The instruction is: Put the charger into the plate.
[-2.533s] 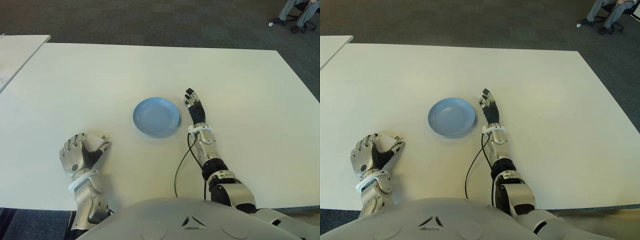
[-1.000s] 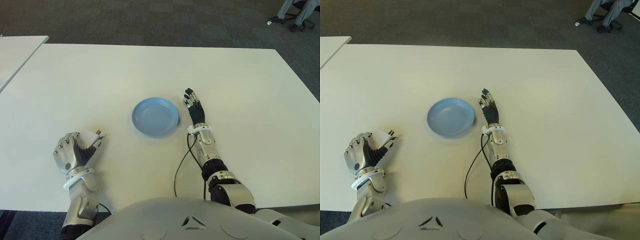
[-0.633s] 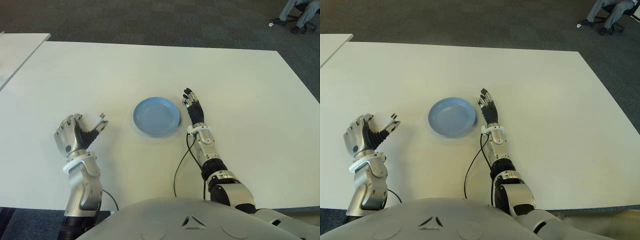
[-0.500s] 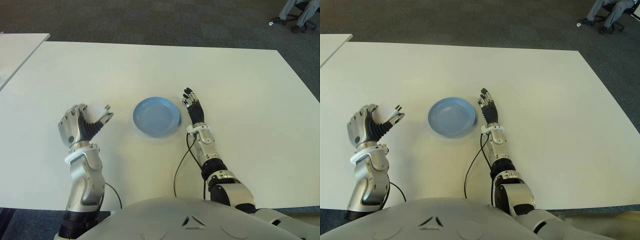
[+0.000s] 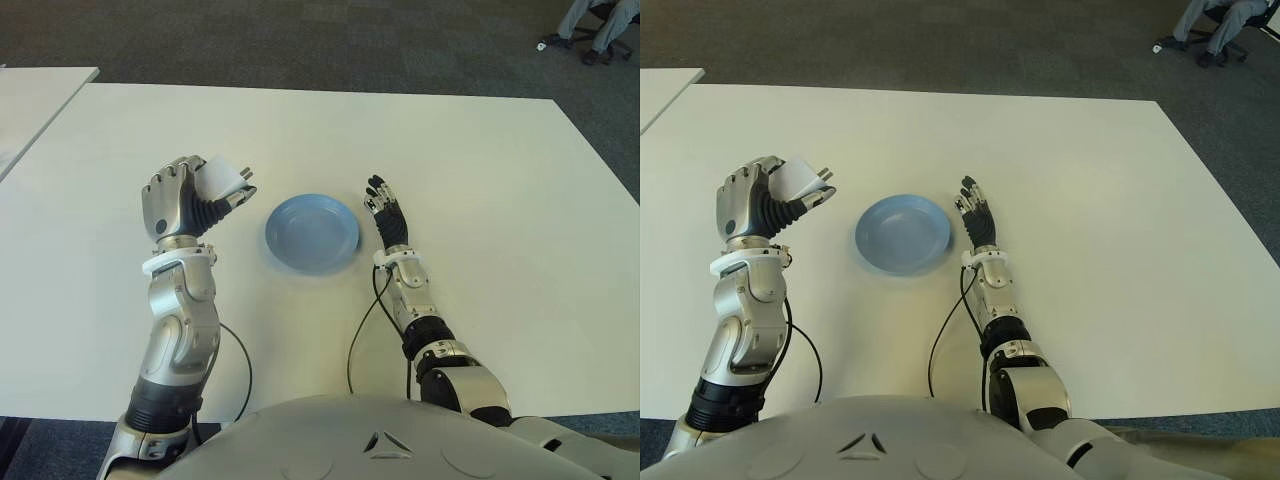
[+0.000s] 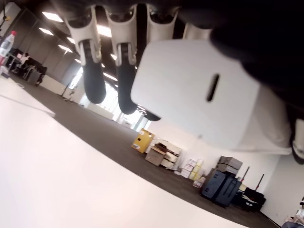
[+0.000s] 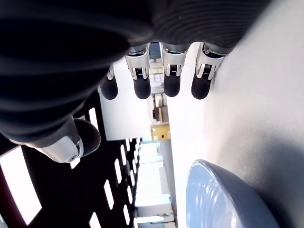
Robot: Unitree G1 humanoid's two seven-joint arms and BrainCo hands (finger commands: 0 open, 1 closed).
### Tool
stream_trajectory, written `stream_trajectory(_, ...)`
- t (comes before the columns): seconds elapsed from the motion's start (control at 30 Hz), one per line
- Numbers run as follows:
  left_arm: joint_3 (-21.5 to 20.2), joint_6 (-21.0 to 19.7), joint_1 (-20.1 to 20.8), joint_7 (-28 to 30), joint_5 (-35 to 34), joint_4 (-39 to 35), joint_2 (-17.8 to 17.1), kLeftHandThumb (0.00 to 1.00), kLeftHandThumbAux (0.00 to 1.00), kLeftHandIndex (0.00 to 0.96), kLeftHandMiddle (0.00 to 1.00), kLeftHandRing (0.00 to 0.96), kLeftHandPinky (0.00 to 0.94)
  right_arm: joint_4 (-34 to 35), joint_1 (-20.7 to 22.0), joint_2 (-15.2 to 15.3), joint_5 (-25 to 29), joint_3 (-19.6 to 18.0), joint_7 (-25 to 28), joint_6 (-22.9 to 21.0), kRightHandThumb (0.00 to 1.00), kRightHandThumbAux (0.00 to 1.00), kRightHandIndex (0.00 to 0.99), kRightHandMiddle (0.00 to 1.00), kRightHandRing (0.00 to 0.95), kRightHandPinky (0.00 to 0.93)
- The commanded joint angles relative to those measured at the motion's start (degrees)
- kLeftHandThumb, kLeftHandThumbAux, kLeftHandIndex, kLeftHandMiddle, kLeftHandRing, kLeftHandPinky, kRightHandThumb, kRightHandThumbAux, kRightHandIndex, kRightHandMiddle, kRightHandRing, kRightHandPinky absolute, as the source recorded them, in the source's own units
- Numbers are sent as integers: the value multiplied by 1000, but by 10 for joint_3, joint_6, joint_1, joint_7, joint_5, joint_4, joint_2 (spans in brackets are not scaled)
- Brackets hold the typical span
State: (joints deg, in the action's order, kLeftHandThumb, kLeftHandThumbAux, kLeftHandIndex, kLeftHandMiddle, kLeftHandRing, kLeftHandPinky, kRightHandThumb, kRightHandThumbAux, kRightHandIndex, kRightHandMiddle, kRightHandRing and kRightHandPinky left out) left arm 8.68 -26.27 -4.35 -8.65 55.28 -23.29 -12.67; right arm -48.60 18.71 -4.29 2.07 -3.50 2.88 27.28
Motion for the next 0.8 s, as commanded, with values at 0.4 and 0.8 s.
stream_trajectory(0.4, 95, 61, 50, 27, 11, 79, 2, 752, 697, 443, 866, 861, 833, -1, -16, -5, 0, -1, -15, -38, 0, 519, 25, 40, 23, 44)
stream_trajectory(0.8, 121, 159, 79, 11, -30, 174, -9, 753, 697, 442, 868, 861, 836, 9, -20, -8, 3, -1, -18, -43, 0, 540, 13, 43, 25, 37)
